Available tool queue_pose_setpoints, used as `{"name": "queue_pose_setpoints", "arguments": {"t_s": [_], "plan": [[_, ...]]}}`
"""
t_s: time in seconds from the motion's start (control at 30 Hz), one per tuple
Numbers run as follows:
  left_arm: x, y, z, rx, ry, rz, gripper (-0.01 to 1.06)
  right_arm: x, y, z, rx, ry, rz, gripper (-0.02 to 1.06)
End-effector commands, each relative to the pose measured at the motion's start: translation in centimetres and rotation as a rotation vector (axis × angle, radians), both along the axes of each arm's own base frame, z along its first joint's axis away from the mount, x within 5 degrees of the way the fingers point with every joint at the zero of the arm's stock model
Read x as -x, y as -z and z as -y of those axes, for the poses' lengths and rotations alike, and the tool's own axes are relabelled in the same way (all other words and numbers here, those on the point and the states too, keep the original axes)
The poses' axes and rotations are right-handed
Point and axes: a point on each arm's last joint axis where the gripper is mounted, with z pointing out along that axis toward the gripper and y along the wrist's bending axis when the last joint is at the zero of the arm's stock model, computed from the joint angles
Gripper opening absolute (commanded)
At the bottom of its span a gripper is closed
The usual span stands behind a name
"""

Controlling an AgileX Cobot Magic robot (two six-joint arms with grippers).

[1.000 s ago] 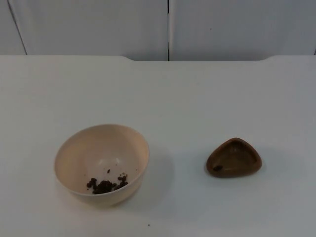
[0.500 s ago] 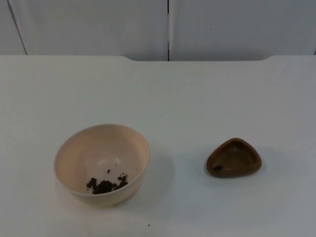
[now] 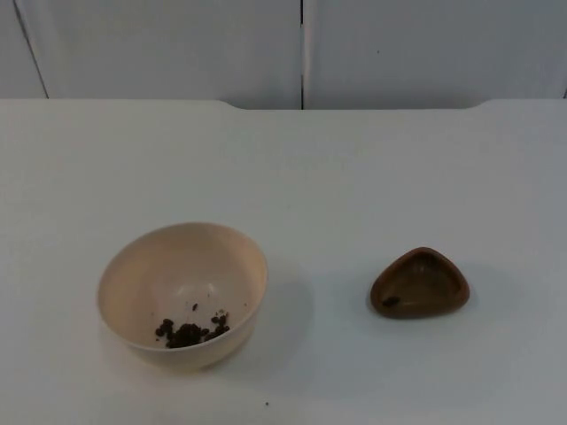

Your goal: Pick up the bowl with the left hand and pour the coffee beans from the cup into the bowl with the right hand.

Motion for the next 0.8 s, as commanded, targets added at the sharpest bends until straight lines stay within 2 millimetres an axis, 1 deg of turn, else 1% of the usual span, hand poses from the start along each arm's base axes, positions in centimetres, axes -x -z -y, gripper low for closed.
{"name": "queue_pose_setpoints", "arguments": {"t_s": [0.0, 0.4, 0.47, 0.5, 0.53, 0.6, 0.63, 0.7, 0.77], "plan": [[0.02, 0.02, 0.15, 0.014, 0.013, 0.006, 0.69, 0.03, -0.02, 0.04, -0.001, 0.003, 0.008, 0.73], [0.0, 0.01, 0.13, 0.006, 0.014, 0.011, 0.69, 0.02, -0.02, 0.06, 0.0, 0.005, 0.009, 0.73], [0.0, 0.01, 0.13, 0.006, 0.014, 0.011, 0.69, 0.02, -0.02, 0.06, 0.0, 0.005, 0.009, 0.75], [0.01, 0.01, 0.14, 0.008, 0.015, 0.01, 0.7, 0.02, -0.02, 0.06, 0.0, 0.005, 0.009, 0.78], [0.01, 0.01, 0.16, 0.009, 0.016, 0.01, 0.74, 0.02, -0.02, 0.06, 0.0, 0.005, 0.009, 0.82], [0.03, 0.0, 0.19, 0.013, 0.018, 0.008, 0.87, 0.02, -0.02, 0.06, 0.0, 0.005, 0.009, 0.95], [0.03, 0.0, 0.19, 0.013, 0.018, 0.008, 0.87, 0.02, -0.02, 0.06, 0.0, 0.005, 0.009, 0.95], [0.03, 0.0, 0.19, 0.013, 0.018, 0.008, 1.06, 0.02, -0.02, 0.06, 0.0, 0.005, 0.009, 1.05], [0.03, 0.0, 0.19, 0.013, 0.018, 0.008, 1.05, 0.02, -0.02, 0.06, 0.0, 0.005, 0.009, 1.05]]}}
